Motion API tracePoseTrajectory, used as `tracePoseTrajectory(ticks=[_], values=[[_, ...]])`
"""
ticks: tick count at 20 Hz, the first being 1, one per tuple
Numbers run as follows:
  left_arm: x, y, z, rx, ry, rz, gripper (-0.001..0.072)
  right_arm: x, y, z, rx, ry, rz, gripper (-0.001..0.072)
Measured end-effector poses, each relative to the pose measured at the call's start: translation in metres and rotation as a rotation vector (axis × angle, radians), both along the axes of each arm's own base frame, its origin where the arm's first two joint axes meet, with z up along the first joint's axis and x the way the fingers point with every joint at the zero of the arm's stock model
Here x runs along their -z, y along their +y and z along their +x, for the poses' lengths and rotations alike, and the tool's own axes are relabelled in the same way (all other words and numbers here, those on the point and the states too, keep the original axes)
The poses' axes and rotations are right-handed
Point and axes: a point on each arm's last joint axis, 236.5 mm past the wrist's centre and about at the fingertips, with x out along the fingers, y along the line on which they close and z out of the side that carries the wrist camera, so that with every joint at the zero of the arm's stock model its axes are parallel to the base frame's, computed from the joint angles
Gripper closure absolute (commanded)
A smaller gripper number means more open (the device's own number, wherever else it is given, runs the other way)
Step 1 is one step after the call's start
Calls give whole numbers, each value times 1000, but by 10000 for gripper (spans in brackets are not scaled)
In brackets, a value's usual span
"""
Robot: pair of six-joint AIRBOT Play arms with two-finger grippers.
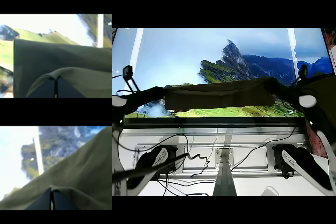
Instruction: Fold the clothes and pants, and hang the long-sleeved shirts on hangers.
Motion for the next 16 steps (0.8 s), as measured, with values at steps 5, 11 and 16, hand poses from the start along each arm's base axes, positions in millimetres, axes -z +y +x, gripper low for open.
tracePoseTrajectory(ticks=[5, 11, 16], values=[[47, 2, 24, -122, 68, -86, 187, 37, -10, 53, 91, 23, -65, 283], [55, 10, 32, -177, 71, -109, 188, 51, -16, 66, 87, 16, -135, 253], [60, 32, 8, -136, 166, -56, 188, 53, -20, 56, 3, 73, -155, 252]])
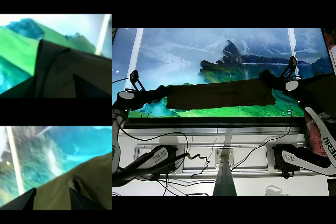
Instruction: Fold the clothes and pants, and hang the long-sleeved shirts on hangers.
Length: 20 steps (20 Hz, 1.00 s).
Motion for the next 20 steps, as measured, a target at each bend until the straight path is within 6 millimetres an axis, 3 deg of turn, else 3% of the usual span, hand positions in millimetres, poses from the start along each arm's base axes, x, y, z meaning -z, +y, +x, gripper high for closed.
tracePoseTrajectory(ticks=[5, 9, 10, 12, 13, 14, 15, 16, 17, 20], values=[[19, 13, -37, 42, 168, 7, 188, -1, 4, -24, -205, 113, -58, 252], [33, -4, -39, 84, 235, -57, 194, -10, 18, -31, -310, 126, -83, 253], [34, -11, -36, 102, 237, -81, 245, -12, 23, -33, -332, 129, -85, 254], [33, -24, -26, 136, 228, -118, 265, -14, 33, -35, -366, 126, -92, 278], [32, -31, -22, 152, 221, -132, 418, -13, 39, -37, -385, 130, -93, 298], [32, -38, -19, 184, 218, -133, 605, -12, 46, -39, -405, 134, -93, 388], [32, -44, -17, 217, 215, -131, 693, -10, 53, -41, -422, 138, -94, 499], [27, -52, -12, 246, 196, -136, 695, -6, 60, -43, -441, 142, -96, 649], [22, -59, -7, 272, 178, -141, 695, -4, 69, -45, -458, 144, -96, 696], [-11, -75, 6, 375, 127, -156, 695, -1, 99, -51, -522, 145, -89, 697]])
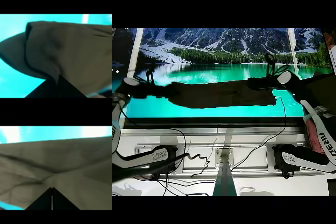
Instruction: Fold the clothes and pants, and hang the long-sleeved shirts on hangers.
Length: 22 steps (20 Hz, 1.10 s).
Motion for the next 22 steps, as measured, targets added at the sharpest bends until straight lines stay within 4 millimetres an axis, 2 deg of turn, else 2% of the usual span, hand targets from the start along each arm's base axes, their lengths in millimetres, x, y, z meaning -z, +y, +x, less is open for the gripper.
tracePoseTrajectory(ticks=[3, 5, 8, 11, 14, 17, 19, 20, 22], values=[[-63, -15, 7, 117, -80, -38, 695, -7, 36, 1, -62, -30, 12, 698], [-108, -22, 5, 174, -138, -48, 695, -10, 64, 4, -91, -41, 28, 697], [-166, -31, -4, 196, -229, -53, 695, -10, 123, 0, -159, -29, 70, 698], [-208, -39, -19, 208, -314, -46, 695, -9, 194, -14, -241, -10, 130, 698], [-231, -44, -30, 214, -371, -37, 695, -10, 256, -31, -318, -5, 178, 698], [-240, -46, -35, 215, -395, -32, 695, -14, 292, -42, -362, -12, 207, 697], [-242, -48, -36, 218, -399, -34, 695, -19, 297, -38, -371, -31, 207, 697], [-241, -50, -36, 222, -397, -37, 694, -20, 293, -33, -374, -40, 196, 697], [-236, -58, -34, 241, -388, -48, 695, -27, 268, -11, -367, -69, 151, 697]])
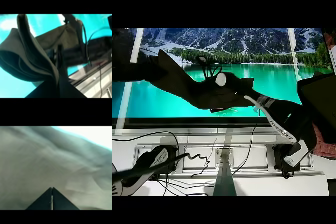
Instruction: Fold the clothes and pants, and hang the long-sleeved shirts on hangers.
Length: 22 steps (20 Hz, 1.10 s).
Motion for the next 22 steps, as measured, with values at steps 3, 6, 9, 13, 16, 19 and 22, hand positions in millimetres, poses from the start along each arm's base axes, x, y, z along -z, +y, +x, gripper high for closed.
tracePoseTrajectory(ticks=[3, 6, 9, 13, 16, 19, 22], values=[[14, -32, 10, 67, 13, -12, 695, -20, -65, 41, 49, -46, -76, 697], [29, -102, 22, 164, 23, -86, 695, -53, -157, 84, 158, -94, -152, 697], [53, -187, 26, 222, 48, -173, 694, -88, -251, 107, 289, -130, -213, 697], [104, -280, 16, 229, 90, -205, 1, -120, -361, 109, 434, -149, -304, 698], [125, -309, 4, 234, 101, -198, 2, -117, -428, 97, 454, -139, -407, 698], [120, -311, 7, 216, 85, -210, 3, -84, -484, 74, 495, -45, -467, 698], [100, -294, 25, 171, 47, -235, 4, -29, -490, 35, 441, 106, -399, 601]])
